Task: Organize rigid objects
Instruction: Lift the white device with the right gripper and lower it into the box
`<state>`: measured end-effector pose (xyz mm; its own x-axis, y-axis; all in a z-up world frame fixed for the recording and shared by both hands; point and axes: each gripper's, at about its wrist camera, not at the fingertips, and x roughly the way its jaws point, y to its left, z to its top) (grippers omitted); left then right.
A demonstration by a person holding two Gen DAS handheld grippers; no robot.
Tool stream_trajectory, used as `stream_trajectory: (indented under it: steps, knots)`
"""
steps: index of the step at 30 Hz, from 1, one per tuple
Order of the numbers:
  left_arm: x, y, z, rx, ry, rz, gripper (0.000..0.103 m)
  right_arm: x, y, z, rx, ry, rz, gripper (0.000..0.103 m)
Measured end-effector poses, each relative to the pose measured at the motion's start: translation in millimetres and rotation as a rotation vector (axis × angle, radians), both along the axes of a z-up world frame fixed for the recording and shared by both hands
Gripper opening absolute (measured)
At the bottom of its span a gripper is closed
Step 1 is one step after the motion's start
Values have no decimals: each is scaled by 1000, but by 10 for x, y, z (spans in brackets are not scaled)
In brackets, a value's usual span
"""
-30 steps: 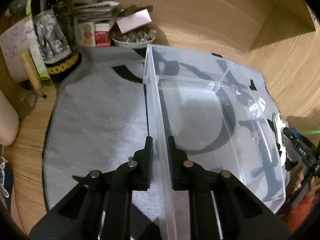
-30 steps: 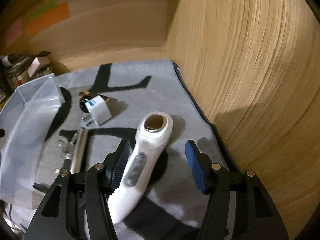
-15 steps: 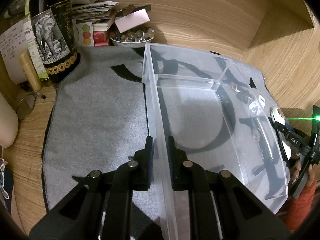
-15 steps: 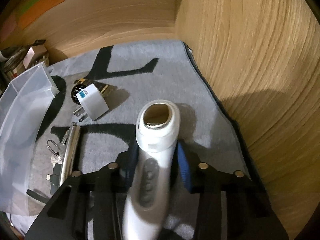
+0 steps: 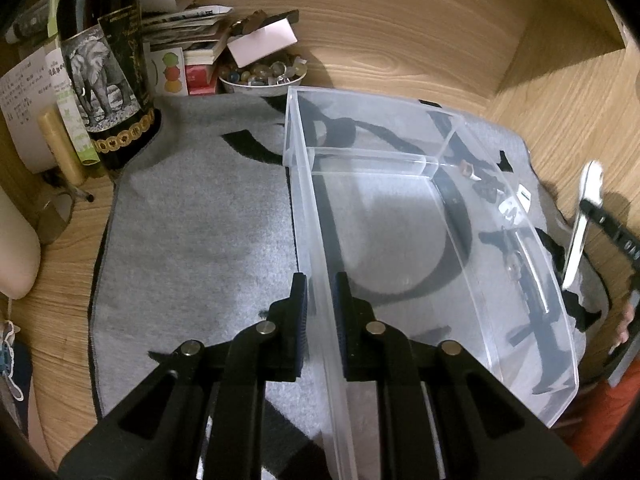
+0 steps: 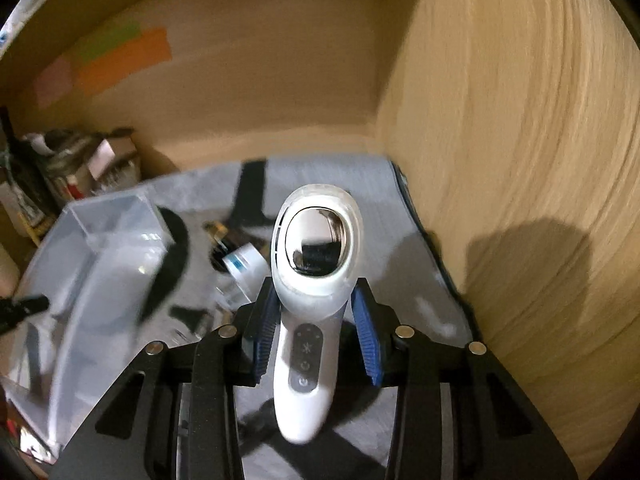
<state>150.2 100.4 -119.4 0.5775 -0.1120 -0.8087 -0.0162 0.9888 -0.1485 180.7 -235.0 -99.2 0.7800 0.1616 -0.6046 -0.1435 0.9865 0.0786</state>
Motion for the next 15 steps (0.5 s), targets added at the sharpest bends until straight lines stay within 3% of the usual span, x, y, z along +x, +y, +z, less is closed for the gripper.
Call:
stream_trajectory:
  steps: [10, 15]
  knots:
    - [-8, -1, 14, 7, -12, -6, 13, -108, 502, 569, -10, -184, 134, 34]
    - [-12, 7, 12, 2, -22, -8, 13, -139, 819, 676, -14, -220, 226, 34]
